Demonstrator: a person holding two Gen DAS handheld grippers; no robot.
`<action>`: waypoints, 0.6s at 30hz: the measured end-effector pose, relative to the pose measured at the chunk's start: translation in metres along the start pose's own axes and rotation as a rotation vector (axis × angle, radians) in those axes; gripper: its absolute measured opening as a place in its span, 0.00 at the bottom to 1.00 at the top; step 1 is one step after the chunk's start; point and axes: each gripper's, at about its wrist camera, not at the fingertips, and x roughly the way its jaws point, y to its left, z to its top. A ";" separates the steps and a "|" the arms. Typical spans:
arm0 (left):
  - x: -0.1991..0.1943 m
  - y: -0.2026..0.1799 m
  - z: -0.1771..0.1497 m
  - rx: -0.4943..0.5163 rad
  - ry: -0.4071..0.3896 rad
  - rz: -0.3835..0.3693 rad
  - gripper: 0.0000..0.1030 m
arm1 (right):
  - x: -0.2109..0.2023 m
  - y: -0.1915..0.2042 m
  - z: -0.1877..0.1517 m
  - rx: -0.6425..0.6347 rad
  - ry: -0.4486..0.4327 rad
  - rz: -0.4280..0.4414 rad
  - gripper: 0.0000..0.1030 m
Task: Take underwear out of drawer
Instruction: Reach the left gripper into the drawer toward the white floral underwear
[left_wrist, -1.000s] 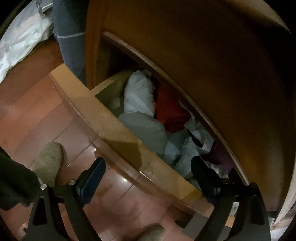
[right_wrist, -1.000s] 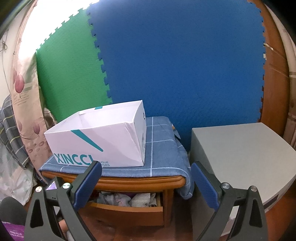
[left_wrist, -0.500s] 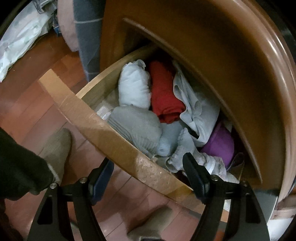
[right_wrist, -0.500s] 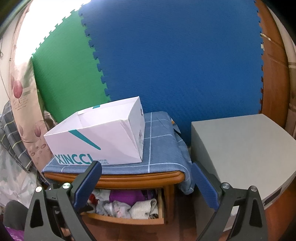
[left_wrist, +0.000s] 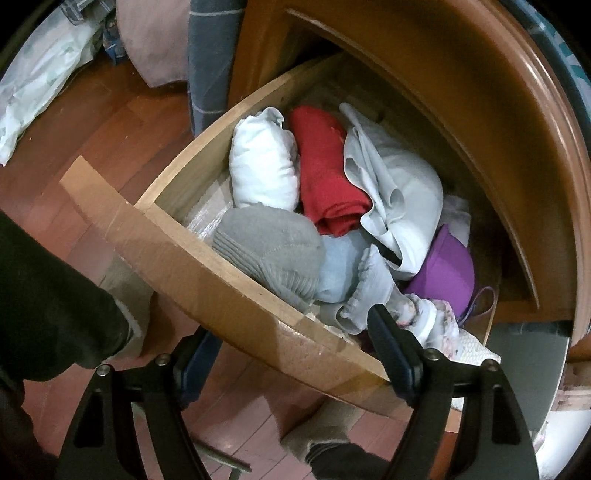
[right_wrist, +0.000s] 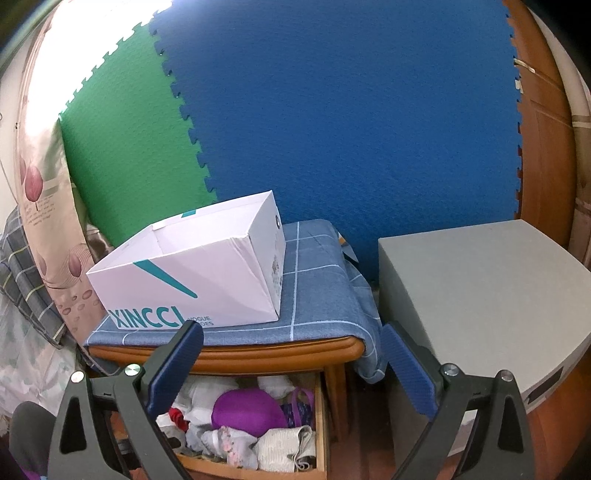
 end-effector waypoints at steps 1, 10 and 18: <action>-0.001 0.002 -0.004 0.004 0.005 0.001 0.77 | 0.000 0.000 0.000 0.001 0.000 0.000 0.96; -0.002 0.007 -0.005 0.032 0.042 0.017 0.79 | -0.001 0.000 0.000 0.002 0.006 0.002 0.97; 0.005 0.007 0.002 0.049 0.079 0.030 0.82 | -0.002 -0.002 0.000 0.010 0.000 -0.001 0.96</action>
